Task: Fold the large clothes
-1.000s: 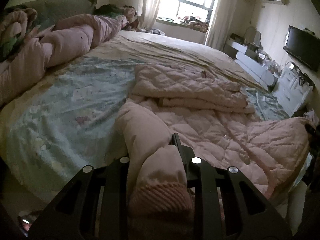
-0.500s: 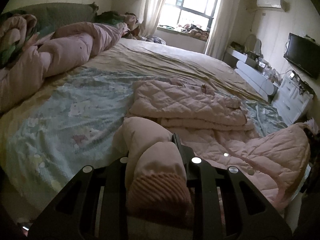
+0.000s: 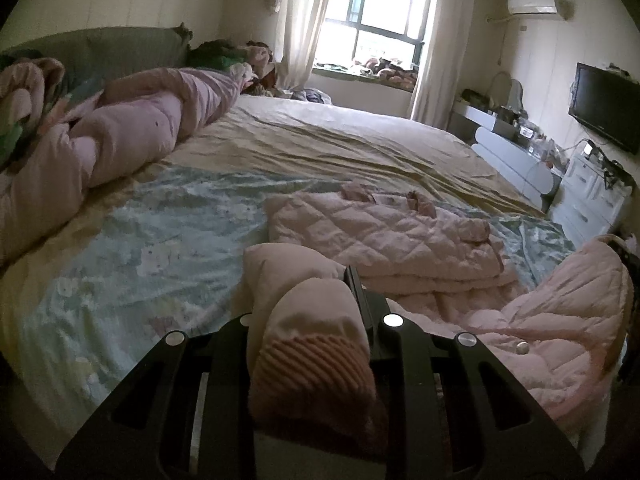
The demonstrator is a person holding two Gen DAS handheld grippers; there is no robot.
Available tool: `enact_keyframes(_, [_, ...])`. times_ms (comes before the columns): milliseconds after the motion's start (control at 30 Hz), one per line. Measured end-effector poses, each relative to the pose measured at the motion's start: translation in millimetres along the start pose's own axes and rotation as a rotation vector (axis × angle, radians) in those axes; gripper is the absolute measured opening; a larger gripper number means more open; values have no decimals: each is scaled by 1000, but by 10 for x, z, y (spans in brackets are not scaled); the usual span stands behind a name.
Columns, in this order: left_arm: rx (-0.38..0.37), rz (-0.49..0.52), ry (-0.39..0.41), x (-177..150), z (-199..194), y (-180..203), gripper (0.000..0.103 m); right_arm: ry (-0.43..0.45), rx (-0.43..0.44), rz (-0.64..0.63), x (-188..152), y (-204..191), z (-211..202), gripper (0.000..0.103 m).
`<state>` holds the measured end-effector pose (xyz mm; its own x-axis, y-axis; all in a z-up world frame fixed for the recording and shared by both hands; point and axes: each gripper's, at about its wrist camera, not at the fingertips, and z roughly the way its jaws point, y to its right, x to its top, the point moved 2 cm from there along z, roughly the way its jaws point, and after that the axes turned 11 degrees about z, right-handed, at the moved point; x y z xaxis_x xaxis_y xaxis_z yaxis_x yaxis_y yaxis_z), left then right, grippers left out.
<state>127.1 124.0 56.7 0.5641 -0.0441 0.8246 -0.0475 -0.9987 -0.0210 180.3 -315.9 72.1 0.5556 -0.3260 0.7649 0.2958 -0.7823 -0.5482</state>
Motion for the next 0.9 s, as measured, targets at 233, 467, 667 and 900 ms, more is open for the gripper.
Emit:
enact_keyframes(233, [23,12,22,180,170,-11,17,29,-32,19,142,82,186,19])
enact_keyframes(467, [39,15,28,368,315,-31,17,32,-64,41,309,140,373,19])
enact_keyframes(667, [49,25,33,541,455,-28,17,32,-82,68,423,214,527,19])
enact_keyframes(900, [76,37,40,662,668,-42,17,36,-109,123,560,350,722,19])
